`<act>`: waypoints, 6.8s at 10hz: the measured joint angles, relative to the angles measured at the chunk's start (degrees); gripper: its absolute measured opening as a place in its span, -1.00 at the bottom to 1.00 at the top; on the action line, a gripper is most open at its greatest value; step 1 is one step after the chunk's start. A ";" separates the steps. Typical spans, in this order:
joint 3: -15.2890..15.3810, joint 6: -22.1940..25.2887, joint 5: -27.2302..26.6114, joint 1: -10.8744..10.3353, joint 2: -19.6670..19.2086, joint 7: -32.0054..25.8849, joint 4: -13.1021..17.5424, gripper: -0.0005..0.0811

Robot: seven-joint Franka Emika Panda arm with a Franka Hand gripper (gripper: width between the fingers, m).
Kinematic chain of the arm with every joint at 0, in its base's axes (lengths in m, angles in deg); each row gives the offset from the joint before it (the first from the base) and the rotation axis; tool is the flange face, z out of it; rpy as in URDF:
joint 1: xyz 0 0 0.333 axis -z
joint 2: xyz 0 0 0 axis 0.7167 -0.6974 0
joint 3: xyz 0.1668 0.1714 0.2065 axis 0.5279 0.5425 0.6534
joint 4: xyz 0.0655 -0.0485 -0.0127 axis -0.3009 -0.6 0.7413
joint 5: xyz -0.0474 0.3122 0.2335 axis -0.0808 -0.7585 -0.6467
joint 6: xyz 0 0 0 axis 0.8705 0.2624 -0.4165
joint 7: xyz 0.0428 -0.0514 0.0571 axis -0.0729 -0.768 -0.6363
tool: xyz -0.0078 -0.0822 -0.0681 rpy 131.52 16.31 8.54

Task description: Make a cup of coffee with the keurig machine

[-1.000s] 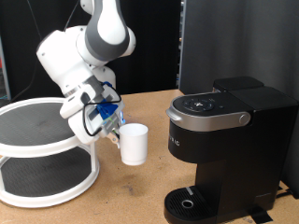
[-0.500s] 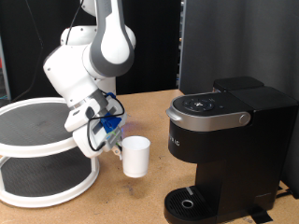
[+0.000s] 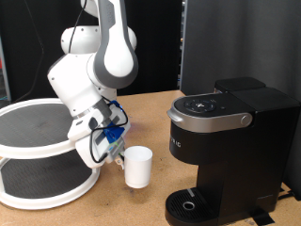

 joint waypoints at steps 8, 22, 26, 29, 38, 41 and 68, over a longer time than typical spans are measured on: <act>2.06 0.07 -2.03 0.00 -1.53 -0.73 2.08 -0.81; 9.86 -2.20 -11.15 -0.81 -7.90 -2.50 9.18 -0.81; 12.10 -4.51 -16.23 -1.56 -9.39 -4.74 10.27 -0.81; 12.84 -5.39 -17.72 -1.70 -11.04 -5.46 11.96 -0.81; 12.84 -6.65 -20.13 -1.68 -14.49 -7.85 15.00 -0.81; 12.83 -6.65 -20.13 -1.68 -14.53 -7.88 15.05 -0.62; 1.68 28.26 5.03 8.60 17.59 4.33 -2.34 0.98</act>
